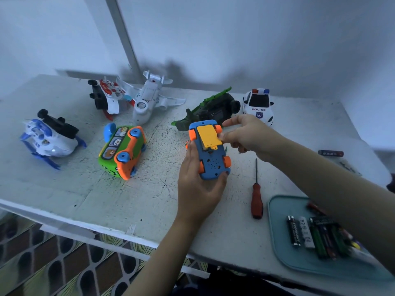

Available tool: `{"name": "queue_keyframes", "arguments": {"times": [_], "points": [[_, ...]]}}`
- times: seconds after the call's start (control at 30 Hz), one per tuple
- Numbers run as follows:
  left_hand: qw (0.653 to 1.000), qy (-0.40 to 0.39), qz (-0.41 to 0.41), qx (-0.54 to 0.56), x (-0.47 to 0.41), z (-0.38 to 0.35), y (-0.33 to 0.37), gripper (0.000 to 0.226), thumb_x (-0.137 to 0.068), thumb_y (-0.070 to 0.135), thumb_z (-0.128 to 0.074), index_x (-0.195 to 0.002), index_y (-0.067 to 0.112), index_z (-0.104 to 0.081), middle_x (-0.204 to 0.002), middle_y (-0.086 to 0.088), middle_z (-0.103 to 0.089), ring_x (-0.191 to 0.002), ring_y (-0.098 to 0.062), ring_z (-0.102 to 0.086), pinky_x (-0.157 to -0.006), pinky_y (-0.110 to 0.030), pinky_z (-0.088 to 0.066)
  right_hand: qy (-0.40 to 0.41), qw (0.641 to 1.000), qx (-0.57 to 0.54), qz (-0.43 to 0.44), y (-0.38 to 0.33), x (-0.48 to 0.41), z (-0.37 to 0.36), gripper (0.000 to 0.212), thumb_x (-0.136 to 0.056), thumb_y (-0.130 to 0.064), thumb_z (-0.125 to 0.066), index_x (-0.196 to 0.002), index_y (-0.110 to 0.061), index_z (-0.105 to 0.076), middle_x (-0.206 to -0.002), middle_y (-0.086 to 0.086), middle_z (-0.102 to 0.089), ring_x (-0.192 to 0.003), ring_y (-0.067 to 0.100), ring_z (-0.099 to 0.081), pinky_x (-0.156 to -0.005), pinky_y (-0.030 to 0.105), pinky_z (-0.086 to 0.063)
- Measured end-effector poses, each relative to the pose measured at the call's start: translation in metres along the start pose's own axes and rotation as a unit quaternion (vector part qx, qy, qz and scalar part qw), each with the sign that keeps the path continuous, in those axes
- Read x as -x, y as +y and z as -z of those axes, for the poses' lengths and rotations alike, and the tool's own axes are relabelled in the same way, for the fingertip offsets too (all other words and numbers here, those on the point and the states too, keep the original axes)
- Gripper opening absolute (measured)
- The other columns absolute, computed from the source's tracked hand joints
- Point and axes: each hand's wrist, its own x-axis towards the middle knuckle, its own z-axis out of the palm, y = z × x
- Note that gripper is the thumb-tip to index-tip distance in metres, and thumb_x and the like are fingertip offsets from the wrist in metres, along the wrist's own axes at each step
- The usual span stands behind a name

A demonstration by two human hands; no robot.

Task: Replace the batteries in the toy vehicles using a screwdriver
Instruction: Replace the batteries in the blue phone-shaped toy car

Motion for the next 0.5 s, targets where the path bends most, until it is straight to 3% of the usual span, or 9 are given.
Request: {"name": "queue_keyframes", "arguments": {"times": [0.13, 0.3, 0.5], "points": [[1.000, -0.003, 0.000, -0.007, 0.000, 0.000, 0.002, 0.084, -0.084, 0.041, -0.060, -0.149, 0.007, -0.019, -0.151, -0.017, -0.037, -0.141, -0.031, -0.034, -0.105, -0.056, -0.042, 0.006, 1.000, 0.000, -0.009, -0.002, 0.001, 0.001, 0.033, -0.086, -0.013, -0.069, -0.115, -0.011, -0.053, -0.083, 0.002, -0.057, -0.065, 0.010, -0.048, -0.052, 0.020, -0.041], [1.000, -0.003, 0.002, -0.002, 0.000, 0.000, 0.001, 0.084, -0.084, 0.040, -0.062, -0.149, 0.012, -0.018, -0.146, -0.017, -0.044, -0.136, -0.031, -0.042, -0.099, -0.055, -0.047, 0.037, 0.999, 0.006, 0.006, 0.000, -0.001, -0.006, 0.025, -0.086, -0.013, -0.070, -0.105, -0.013, -0.053, -0.085, 0.002, -0.055, -0.063, 0.009, -0.047, -0.046, 0.017, -0.038], [1.000, 0.005, -0.006, 0.002, 0.001, 0.000, 0.001, 0.080, -0.085, 0.039, -0.060, -0.149, 0.010, -0.023, -0.150, -0.007, -0.035, -0.144, -0.024, -0.030, -0.107, -0.047, -0.042, 0.081, 0.993, 0.060, 0.054, 0.006, -0.008, -0.013, 0.023, -0.083, -0.017, -0.072, -0.087, -0.021, -0.049, -0.089, -0.001, -0.054, -0.074, 0.011, -0.049, -0.059, 0.022, -0.041]]}}
